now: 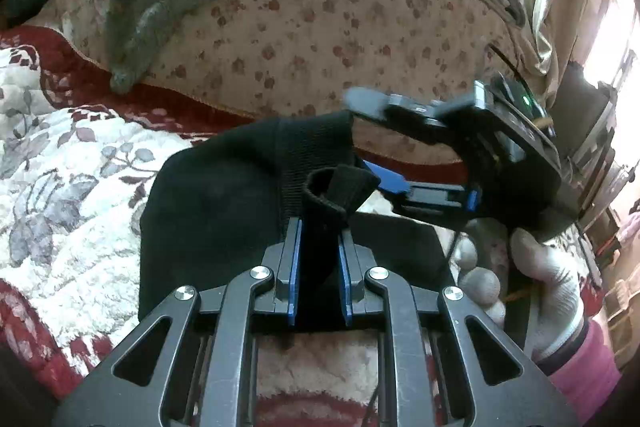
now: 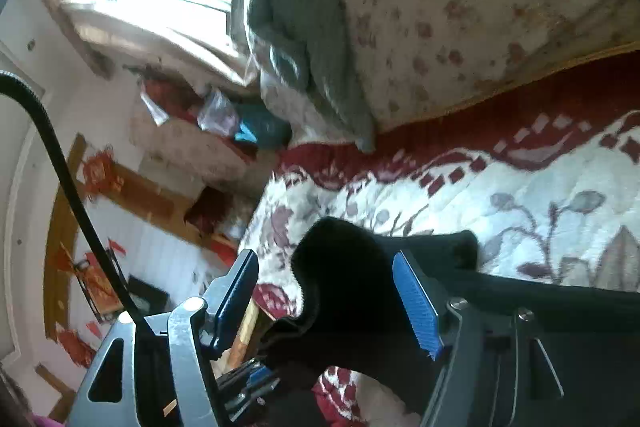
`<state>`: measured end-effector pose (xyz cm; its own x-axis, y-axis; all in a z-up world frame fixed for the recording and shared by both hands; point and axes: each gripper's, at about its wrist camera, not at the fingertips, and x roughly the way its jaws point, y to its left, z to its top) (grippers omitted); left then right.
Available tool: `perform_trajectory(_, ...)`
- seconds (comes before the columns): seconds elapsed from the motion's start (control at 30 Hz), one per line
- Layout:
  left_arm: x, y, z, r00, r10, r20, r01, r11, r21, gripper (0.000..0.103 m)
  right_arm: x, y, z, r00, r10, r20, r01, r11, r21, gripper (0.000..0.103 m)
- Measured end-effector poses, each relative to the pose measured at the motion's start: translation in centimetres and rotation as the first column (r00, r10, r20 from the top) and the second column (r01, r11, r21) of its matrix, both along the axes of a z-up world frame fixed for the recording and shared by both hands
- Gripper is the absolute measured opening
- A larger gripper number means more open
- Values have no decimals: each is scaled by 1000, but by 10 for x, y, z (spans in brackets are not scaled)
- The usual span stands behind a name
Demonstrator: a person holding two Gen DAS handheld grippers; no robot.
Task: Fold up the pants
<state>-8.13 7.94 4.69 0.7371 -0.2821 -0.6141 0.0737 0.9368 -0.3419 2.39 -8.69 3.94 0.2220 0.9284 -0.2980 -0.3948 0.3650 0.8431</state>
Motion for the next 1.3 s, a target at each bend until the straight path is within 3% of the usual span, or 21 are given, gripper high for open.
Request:
perform_trajectory(0.03, -1, -3, -1, 1000, -4, -6, 4, 1000, 4, 15, 1, 9, -2, 999, 31, -8, -32, 999, -18, 61)
perform_trajectory(0.07, -1, -5, -2, 1000, -8, -9, 8, 1000, 6, 15, 2, 16, -4, 999, 47, -14, -47, 998, -34, 38)
perform_trajectory(0.1, -2, -7, -2, 1000, -7, -10, 7, 1000, 13, 15, 1, 19, -7, 999, 49, -12, -49, 998, -48, 28)
perform_trajectory(0.17, -3, -9, 0, 1000, -13, -12, 14, 1000, 10, 15, -2, 20, -5, 999, 42, 24, -40, 995, -87, 19)
perform_trajectory(0.23, -4, -16, 7, 999, -47, -6, 46, 999, -6, 15, -7, 9, 0, 998, 36, 56, -32, 997, -68, 18)
perform_trajectory(0.37, -5, -47, 24, 992, -124, 37, 124, 992, 5, 15, -14, -28, 16, 995, -5, 103, 12, 998, -65, 18)
perform_trajectory(0.53, 3, -94, 21, 978, -207, 17, 207, 978, -6, 15, -22, -79, 23, 988, -69, 138, 85, 990, -113, 18)
perform_trajectory(0.77, 14, -161, -13, 942, -331, -52, 332, 943, 13, 15, -22, -137, -27, 973, -210, 100, 230, 930, -287, 18)
perform_trajectory(0.87, 15, -178, -23, 934, -351, -62, 354, 933, 62, 15, -18, -145, -53, 969, -240, 59, 247, 923, -296, 18)
perform_trajectory(0.97, 17, -168, -25, 930, -353, -101, 358, 933, 33, 15, -20, -144, -58, 966, -244, 86, 259, 914, -314, 18)
perform_trajectory(1.07, 12, -141, -7, 944, -322, -74, 325, 945, 34, 15, -23, -145, -51, 962, -251, 103, 271, 907, -322, 21)
perform_trajectory(1.13, 11, -118, 6, 957, -287, -47, 289, 956, 40, 27, -28, -150, -47, 957, -278, 85, 291, 904, -314, 30)
perform_trajectory(1.17, 10, -108, 11, 963, -269, -36, 270, 961, 50, 34, -30, -155, -45, 951, -300, 73, 308, 905, -293, 46)
perform_trajectory(1.2, 8, -93, 17, 970, -242, -20, 243, 968, 61, 48, -34, -158, -42, 946, -318, 66, 324, 907, -270, 52)
perform_trajectory(1.23, 8, -83, 19, 975, -223, -10, 223, 973, 64, 55, -39, -162, -39, 941, -332, 62, 336, 909, -246, 55)
perform_trajectory(1.3, 7, -63, 22, 985, -171, 10, 170, 982, 88, 55, -50, -165, -32, 939, -338, 65, 344, 917, -203, 55)
